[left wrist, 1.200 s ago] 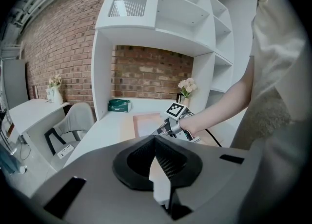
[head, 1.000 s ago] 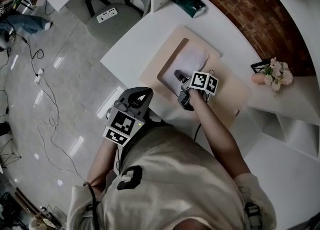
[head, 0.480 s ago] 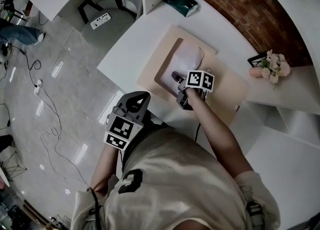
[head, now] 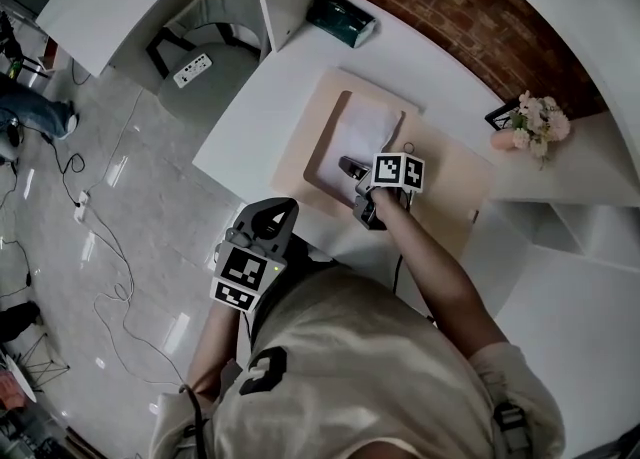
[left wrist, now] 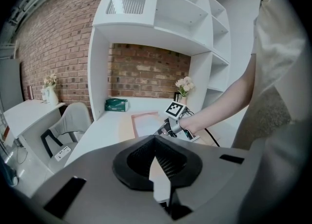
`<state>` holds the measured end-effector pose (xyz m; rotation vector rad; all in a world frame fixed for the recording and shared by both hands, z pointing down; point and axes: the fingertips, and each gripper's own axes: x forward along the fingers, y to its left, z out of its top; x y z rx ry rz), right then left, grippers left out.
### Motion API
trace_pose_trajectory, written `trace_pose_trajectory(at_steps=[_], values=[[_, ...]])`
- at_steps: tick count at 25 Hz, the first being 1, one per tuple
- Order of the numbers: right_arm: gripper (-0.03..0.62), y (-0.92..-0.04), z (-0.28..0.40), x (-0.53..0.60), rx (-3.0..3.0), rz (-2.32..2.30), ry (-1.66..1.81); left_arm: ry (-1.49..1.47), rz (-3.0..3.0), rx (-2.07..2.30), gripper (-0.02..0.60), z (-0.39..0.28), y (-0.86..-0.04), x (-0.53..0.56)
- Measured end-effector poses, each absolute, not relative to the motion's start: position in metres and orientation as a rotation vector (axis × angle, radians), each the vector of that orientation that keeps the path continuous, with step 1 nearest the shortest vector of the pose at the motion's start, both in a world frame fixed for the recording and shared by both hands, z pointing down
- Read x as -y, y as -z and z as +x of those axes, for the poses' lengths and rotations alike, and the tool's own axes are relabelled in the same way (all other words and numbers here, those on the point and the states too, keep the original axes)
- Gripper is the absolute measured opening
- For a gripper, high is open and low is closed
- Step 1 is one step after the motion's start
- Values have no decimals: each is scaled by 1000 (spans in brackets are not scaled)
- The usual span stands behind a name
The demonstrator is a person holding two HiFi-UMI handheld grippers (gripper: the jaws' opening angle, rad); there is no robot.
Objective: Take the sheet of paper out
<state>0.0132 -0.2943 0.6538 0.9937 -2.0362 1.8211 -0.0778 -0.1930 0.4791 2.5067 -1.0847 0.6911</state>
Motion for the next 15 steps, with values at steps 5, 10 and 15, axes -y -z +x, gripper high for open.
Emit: trace_pose_trajectory(at_steps=[5,10,15], values=[[28,-654,16,292,2032,983,-1863,-699,2524,1068,15,-74,-478,194],[28,-654,20,289,2035,985,-1864,-700,2541,1055,15,-68,-476,196],[28,-655,20,288,2035,977,-1853,-700,2538,1063,15,-67,-477,194]])
